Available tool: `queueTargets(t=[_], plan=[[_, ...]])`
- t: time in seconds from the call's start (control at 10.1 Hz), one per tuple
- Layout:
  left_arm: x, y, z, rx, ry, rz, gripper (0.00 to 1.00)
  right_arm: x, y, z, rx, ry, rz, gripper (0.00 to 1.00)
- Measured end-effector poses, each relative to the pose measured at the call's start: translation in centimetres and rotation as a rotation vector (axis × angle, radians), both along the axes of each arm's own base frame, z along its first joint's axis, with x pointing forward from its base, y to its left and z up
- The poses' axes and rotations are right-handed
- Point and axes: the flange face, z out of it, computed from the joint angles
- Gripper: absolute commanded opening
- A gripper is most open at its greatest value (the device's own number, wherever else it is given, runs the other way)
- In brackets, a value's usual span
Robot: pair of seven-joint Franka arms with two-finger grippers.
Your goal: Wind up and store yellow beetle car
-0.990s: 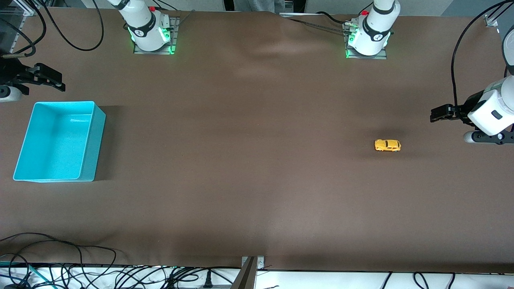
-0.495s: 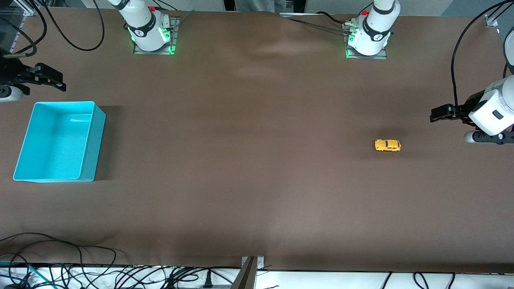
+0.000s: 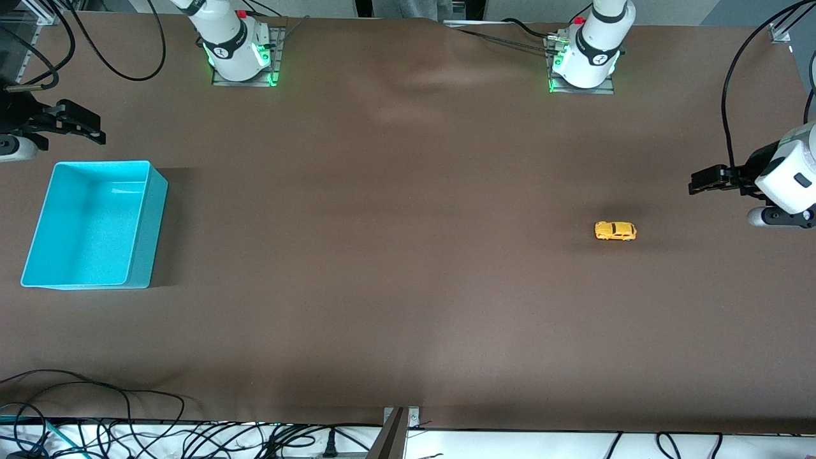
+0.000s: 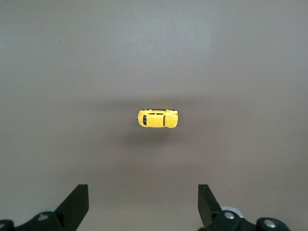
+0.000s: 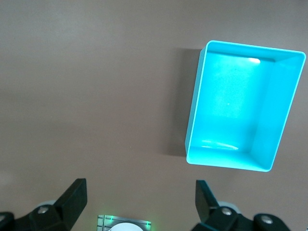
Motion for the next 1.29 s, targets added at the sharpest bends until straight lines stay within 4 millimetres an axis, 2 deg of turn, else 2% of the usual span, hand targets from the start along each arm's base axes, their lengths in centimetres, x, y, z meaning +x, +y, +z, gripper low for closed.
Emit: queueTargets(t=[0.3, 1.29], plan=[[0.00, 0.00, 0.00, 0.000, 0.000, 0.000, 1.00, -0.32, 0.77, -0.01, 0.039, 0.022, 0.005, 1.00], [0.00, 0.00, 0.00, 0.000, 0.000, 0.000, 1.00, -0.42, 0.77, -0.39, 0.043, 0.046, 0.004, 1.00]])
